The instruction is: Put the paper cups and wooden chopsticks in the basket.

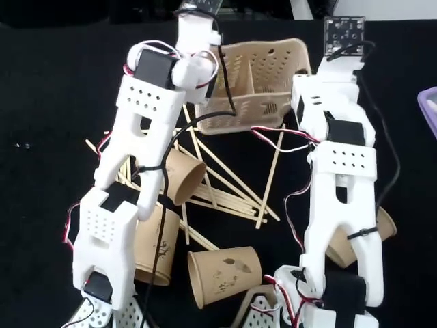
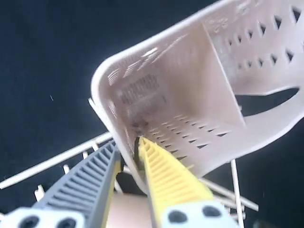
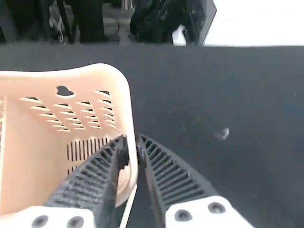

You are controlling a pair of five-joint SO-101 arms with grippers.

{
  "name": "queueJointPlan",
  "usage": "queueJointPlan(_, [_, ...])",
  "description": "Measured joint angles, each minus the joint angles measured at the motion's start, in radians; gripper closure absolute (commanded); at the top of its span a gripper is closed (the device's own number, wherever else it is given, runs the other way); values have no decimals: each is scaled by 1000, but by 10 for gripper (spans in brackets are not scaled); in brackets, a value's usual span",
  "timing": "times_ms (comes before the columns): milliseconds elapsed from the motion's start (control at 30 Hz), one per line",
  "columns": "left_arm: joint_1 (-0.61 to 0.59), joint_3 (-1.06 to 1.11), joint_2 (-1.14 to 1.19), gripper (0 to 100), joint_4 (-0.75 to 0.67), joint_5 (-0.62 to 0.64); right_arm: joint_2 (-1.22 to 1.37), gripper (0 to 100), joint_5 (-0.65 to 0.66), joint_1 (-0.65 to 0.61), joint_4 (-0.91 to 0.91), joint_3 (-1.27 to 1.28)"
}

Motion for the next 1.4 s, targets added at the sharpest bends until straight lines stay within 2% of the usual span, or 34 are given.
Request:
queueJointPlan(333, [-41, -26, 58, 970, -77, -46, 80, 988, 0, -26, -164, -3])
queueJointPlan(700, [-48, -68, 158, 970, -78, -49, 175, 979, -6, -29, -201, 0])
queueJointPlan(867, [-48, -71, 158, 969, -78, -49, 129, 868, -6, -29, -206, 51])
queueJointPlan(1067, [-83, -158, 184, 844, -17, -55, 69, 875, -6, -75, -157, 72])
queueJointPlan(1233, [-149, -193, 184, 837, 23, -57, 66, 871, -6, -101, -147, 72])
queueJointPlan(1400, [-152, -198, 184, 835, 28, -57, 66, 740, -6, -109, -141, 71])
